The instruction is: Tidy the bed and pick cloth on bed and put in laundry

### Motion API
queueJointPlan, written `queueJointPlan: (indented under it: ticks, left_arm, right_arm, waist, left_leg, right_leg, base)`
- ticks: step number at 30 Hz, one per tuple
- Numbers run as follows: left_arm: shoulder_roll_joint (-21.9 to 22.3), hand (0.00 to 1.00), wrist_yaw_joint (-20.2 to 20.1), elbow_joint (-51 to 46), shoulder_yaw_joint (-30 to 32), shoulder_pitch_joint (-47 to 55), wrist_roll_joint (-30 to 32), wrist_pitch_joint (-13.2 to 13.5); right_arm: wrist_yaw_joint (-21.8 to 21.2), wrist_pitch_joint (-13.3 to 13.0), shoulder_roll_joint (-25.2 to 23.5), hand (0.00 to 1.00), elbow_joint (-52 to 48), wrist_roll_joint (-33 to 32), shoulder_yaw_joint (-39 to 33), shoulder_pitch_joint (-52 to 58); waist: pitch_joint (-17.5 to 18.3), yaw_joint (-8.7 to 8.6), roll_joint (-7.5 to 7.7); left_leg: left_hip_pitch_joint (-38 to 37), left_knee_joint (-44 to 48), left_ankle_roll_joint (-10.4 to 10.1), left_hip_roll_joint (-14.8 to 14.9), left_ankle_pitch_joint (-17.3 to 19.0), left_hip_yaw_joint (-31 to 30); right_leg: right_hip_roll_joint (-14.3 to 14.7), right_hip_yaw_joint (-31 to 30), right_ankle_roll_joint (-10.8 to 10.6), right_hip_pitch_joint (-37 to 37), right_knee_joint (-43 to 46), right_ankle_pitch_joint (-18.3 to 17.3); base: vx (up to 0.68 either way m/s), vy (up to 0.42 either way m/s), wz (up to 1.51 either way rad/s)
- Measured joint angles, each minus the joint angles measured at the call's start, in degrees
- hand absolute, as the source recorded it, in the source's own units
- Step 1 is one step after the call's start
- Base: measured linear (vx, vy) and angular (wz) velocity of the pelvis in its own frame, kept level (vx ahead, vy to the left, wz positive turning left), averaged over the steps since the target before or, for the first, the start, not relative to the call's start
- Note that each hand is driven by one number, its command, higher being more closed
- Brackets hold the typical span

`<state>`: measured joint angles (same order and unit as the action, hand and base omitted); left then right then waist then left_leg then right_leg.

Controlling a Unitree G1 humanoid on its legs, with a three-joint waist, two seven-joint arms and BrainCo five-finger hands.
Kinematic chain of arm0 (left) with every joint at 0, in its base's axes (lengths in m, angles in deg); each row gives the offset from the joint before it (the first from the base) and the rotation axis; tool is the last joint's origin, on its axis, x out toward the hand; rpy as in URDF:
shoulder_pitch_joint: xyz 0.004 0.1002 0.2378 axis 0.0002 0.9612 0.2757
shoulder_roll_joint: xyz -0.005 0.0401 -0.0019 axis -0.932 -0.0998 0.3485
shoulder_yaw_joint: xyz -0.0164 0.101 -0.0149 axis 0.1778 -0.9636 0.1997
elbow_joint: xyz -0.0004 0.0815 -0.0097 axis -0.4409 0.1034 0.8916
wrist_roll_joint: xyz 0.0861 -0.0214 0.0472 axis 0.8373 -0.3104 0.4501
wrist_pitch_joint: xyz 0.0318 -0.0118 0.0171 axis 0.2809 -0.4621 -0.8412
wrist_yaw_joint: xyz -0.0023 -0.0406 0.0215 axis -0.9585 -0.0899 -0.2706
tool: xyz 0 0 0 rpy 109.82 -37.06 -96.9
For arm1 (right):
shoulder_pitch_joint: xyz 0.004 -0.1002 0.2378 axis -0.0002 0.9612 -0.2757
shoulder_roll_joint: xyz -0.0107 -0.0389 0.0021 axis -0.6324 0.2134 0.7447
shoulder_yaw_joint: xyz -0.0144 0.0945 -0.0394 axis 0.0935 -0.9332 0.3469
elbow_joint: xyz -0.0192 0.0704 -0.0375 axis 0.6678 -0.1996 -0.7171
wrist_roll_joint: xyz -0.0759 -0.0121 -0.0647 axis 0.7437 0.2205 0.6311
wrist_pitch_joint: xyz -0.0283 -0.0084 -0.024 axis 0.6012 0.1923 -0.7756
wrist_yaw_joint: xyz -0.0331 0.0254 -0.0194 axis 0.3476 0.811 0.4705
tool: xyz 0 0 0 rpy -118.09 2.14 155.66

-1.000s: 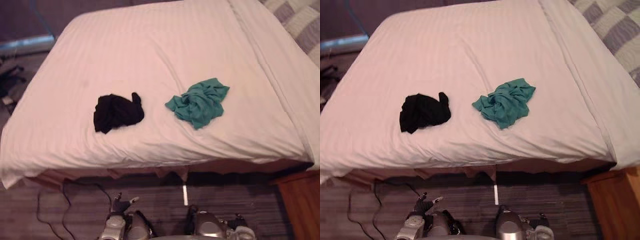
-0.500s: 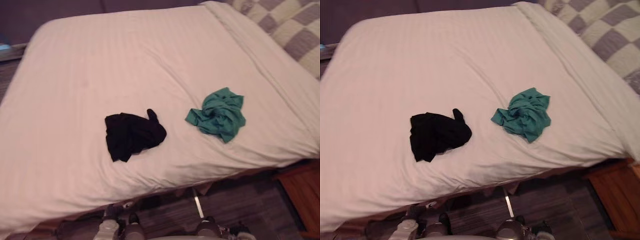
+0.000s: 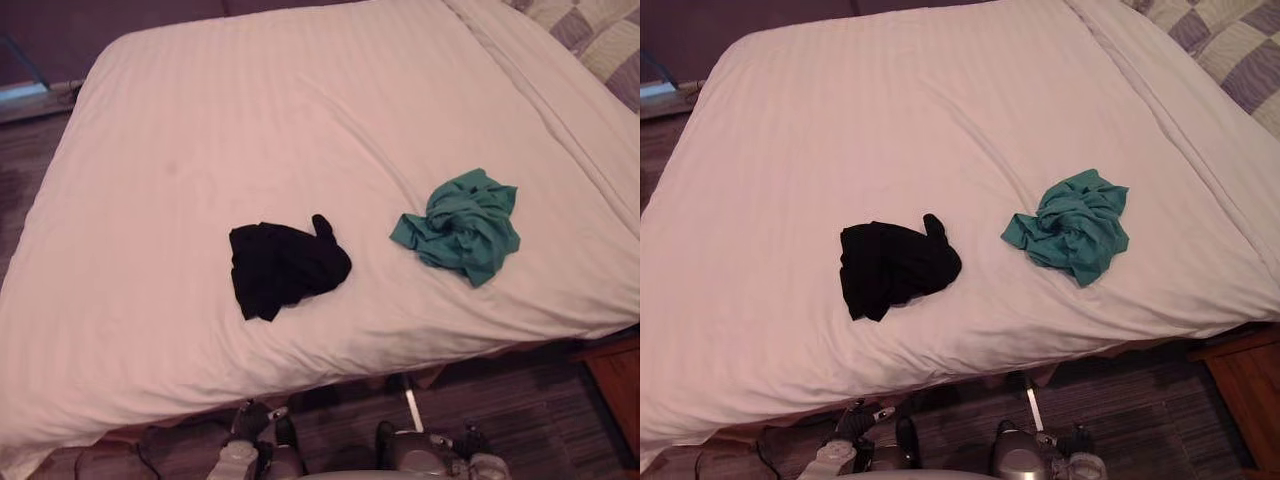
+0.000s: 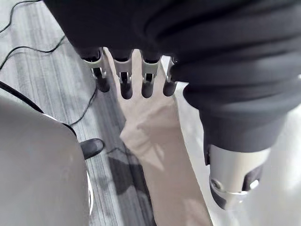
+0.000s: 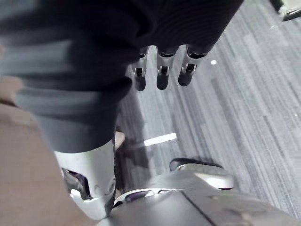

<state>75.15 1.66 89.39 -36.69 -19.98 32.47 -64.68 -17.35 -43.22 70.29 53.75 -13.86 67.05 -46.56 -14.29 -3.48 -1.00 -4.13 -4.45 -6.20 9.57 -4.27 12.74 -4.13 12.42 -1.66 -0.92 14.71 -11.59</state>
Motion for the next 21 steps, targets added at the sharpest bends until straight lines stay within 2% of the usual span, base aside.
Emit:
queueJointPlan:
  ticks: [1,3,4,6,7,9,11,12,14,16,17,18,19,21]
  left_arm:
    - [0.17,0.0,0.1,0.11,2.84,0.08,-0.02,-0.06]
    - [0.6,0.0,1.47,1.24,12.6,0.47,-1.69,-0.38]
    - [0.65,0.0,1.71,1.24,15.42,0.71,-2.38,-0.52]
    - [0.51,0.0,3.9,1.23,27.55,2.62,-5.24,-1.41]
    - [0.36,0.0,4.14,1.22,30.18,3.11,-5.62,-1.63]
    - [-1.16,0.0,5.66,1.12,39.56,4.79,-6.83,-2.98]
    - [-2.54,0.0,6.58,0.83,43.57,5.64,-6.85,-3.51]
    - [-4.07,0.0,7.78,-0.79,45.17,6.83,-6.83,-3.87]
    - [-6.13,0.0,8.82,-3.63,45.34,6.88,-6.74,-3.87]
    - [-11.83,0.0,10.49,-11.52,40.86,6.88,-6.0,-4.09]
    - [-13.45,0.0,10.9,-13.28,39.31,6.74,-4.78,-4.07]
    - [-17.7,0.0,12.06,-17.93,35.33,6.15,-1.16,-3.94]
    - [-20.99,0.0,12.75,-21.86,32.84,5.48,1.12,-3.59]
    - [-24.81,0.0,13.84,-28.69,29.28,3.19,4.86,-3.03]
  right_arm:
    - [0.09,0.17,-0.66,0.0,0.48,-0.46,-2.02,0.39]
    - [0.86,1.33,-1.84,0.0,0.74,-3.78,-7.29,2.67]
    - [1.2,1.49,-2.03,0.0,0.68,-4.53,-8.65,3.02]
    - [2.69,2.03,-2.14,0.0,-1.64,-7.01,-13.24,4.12]
    - [3.01,2.22,-2.06,0.0,-2.9,-7.11,-14.05,4.48]
    - [5.41,2.71,-1.38,0.0,-11.02,-8.24,-17.25,6.21]
    - [6.8,2.79,0.0,0.0,-17.41,-8.24,-18.19,6.64]
    - [8.9,2.72,2.05,0.0,-24.39,-8.01,-18.21,7.26]
    - [10.52,2.62,3.84,0.0,-30.95,-6.05,-18.23,7.45]
    - [11.89,2.77,6.74,0.0,-38.74,0.08,-18.24,6.22]
    - [12.39,2.75,7.46,0.0,-39.65,2.21,-18.17,5.91]
    - [12.63,2.83,9.7,0.0,-40.32,7.81,-18.19,4.56]
    - [12.64,2.91,11.53,0.0,-40.32,10.73,-18.2,3.28]
    - [12.63,3.18,15.27,0.0,-40.37,15.11,-18.12,1.07]
  waist:
    - [0.15,0.64,0.43]
    - [0.63,1.61,1.28]
    - [0.73,1.68,1.36]
    - [0.91,1.91,1.37]
    - [0.96,2.08,1.29]
    - [1.4,2.74,0.65]
    - [2.38,2.91,0.15]
    - [3.32,3.43,-0.36]
    - [3.93,4.54,-0.52]
    - [4.71,4.67,0.62]
    - [4.89,4.77,0.86]
    - [5.68,5.03,1.71]
    - [6.3,5.16,2.14]
    - [6.6,5.09,2.34]
  left_leg:
    - [-0.46,-0.49,0.05,-0.13,-0.14,0.05]
    - [-1.42,-0.98,0.07,-0.65,-0.21,0.14]
    - [-1.51,-1.02,0.07,-0.77,-0.2,0.24]
    - [-1.59,-1.2,0.07,-1.25,-0.2,1.05]
    - [-1.61,-1.4,0.07,-1.34,-0.2,1.32]
    - [-1.51,-1.48,0.37,-1.44,0.26,1.87]
    - [-1.56,-1.48,0.59,-1.4,1.48,2.46]
    - [-1.62,-1.49,0.83,-1.44,1.65,3.19]
    - [-1.61,-1.49,0.97,-1.48,1.74,3.36]
    - [-1.43,-1.47,0.93,-1.75,1.43,2.25]
    - [-1.37,-1.47,1.06,-1.82,1.27,1.87]
    - [-1.12,-1.36,0.87,-2.17,1.1,1.29]
    - [-1.33,-1.05,0.79,-2.4,1.02,0.87]
    - [-1.12,-1.01,0.81,-2.78,0.92,0.08]
  right_leg:
    - [-0.06,-0.02,0.03,0.32,-0.01,0.02]
    - [-0.56,0.23,0.06,1.75,-0.79,0.05]
    - [-0.67,0.23,0.05,1.87,-0.9,0.05]
    - [-1.2,0.02,0.03,1.85,-1.04,0.06]
    - [-1.32,0.0,0.0,1.86,-1.07,0.08]
    - [-1.87,0.43,-0.09,2.79,-2.11,0.14]
    - [-1.87,0.76,-0.36,3.39,-3.4,0.37]
    - [-1.9,0.76,-0.89,4.0,-4.91,0.91]
    - [-1.99,0.81,-0.46,4.46,-5.83,1.67]
    - [-2.04,1.77,-0.63,5.7,-6.94,2.25]
    - [-2.15,2.0,-0.62,5.81,-6.93,2.25]
    - [-2.09,2.13,-0.62,5.85,-6.88,2.26]
    - [-2.04,2.05,-0.61,5.81,-6.99,2.26]
    - [-2.14,1.53,-0.57,5.89,-6.98,2.29]
  base:
    - [0.02,0.019,0.04]
    - [0.04,0.03,0.06]
    - [0.03,0.038,0.02]
    - [0.02,0.04,-0.04]
    - [0.0,0.043,-0.02]
    - [-0.04,0.044,0.08]
    - [0.0,0.036,0.04]
    - [0.04,0.042,-0.07]
    - [0.06,0.036,0.04]
    - [0.08,0.024,0.27]
    - [0.08,0.022,0.27]
    - [0.13,0.031,0.2]
    - [0.11,0.027,0.18]
    - [0.09,0.025,0.16]
